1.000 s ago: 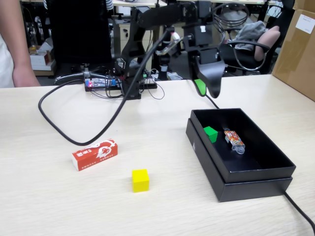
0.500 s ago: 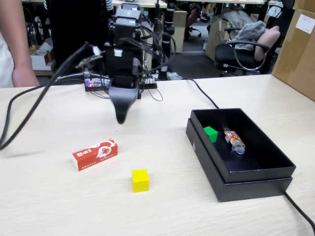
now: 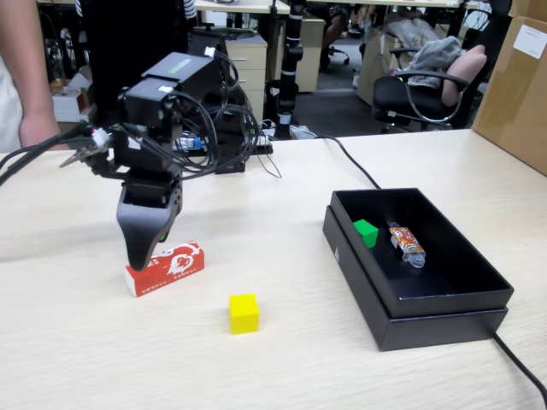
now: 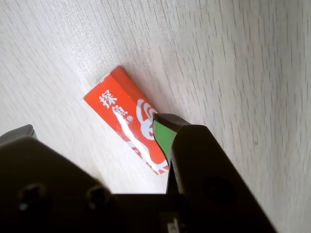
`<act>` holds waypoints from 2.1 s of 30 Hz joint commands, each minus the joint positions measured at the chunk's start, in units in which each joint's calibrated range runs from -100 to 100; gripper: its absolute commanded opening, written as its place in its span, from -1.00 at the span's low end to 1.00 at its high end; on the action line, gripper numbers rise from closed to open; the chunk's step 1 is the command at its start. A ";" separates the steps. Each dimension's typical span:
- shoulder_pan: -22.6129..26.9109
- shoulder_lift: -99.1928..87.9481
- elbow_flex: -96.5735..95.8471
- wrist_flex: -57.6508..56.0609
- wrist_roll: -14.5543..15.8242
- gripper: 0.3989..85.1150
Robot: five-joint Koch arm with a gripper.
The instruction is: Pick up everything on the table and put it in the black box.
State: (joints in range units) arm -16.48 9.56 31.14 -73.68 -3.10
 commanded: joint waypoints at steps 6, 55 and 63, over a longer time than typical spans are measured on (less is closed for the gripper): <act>0.88 1.85 2.77 -2.30 -1.03 0.10; -0.34 -10.31 -4.12 -2.47 -2.15 -0.92; 9.04 -51.16 -32.95 -2.47 0.05 -0.92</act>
State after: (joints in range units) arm -10.72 -29.58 -0.55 -75.82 -4.86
